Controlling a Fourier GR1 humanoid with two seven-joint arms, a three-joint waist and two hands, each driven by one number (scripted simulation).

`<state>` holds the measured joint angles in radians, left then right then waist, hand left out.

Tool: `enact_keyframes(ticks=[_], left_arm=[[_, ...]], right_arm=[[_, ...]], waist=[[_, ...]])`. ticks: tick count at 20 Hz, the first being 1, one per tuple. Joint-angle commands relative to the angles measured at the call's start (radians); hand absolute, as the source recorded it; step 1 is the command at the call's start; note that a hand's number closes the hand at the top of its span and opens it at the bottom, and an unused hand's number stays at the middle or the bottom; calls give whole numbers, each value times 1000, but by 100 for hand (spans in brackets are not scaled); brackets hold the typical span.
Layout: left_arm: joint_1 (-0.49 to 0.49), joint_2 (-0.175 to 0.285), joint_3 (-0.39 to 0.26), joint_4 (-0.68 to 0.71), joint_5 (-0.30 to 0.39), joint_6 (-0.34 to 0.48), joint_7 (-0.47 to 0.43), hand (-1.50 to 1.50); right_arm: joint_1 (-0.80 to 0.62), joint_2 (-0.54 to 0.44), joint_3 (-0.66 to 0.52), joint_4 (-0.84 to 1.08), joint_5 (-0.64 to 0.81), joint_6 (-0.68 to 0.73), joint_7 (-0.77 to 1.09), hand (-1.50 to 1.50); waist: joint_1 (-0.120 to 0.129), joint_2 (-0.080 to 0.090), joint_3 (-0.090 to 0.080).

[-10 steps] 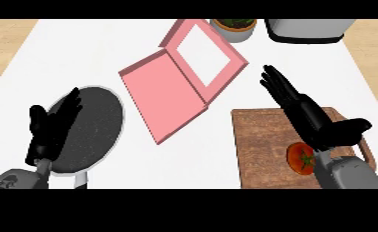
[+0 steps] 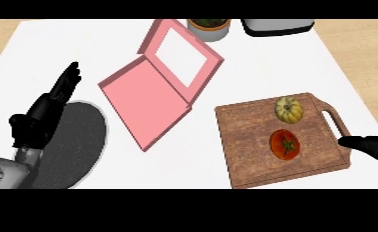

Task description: Pick the tomato from the cutting board and place it in the cardboard box

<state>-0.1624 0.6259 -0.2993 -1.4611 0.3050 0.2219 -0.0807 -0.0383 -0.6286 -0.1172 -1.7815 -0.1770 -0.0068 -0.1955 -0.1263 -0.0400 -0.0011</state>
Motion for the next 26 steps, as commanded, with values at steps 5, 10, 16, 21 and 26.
enact_keyframes(ticks=[5,10,16,21,26], left_arm=[[-40,28,-17,-73,-30,-75,-41,0],[-50,-18,-40,-66,-63,-74,-46,0],[-65,-14,-28,-86,-69,-85,-26,0],[-101,-13,1,-53,-67,-126,-27,0],[-78,-29,-7,-63,-87,-129,-38,0]], right_arm=[[360,-83,-216,-72,193,0,-411,-150],[528,-107,-282,-176,320,-6,-474,-150],[704,-123,-200,-407,618,-19,-245,-150],[754,-126,-138,-592,784,73,-27,-150],[766,-97,-14,-683,996,109,179,-150]], waist=[[56,28,3],[80,34,1],[91,36,-2],[107,41,-2],[124,41,-1]])
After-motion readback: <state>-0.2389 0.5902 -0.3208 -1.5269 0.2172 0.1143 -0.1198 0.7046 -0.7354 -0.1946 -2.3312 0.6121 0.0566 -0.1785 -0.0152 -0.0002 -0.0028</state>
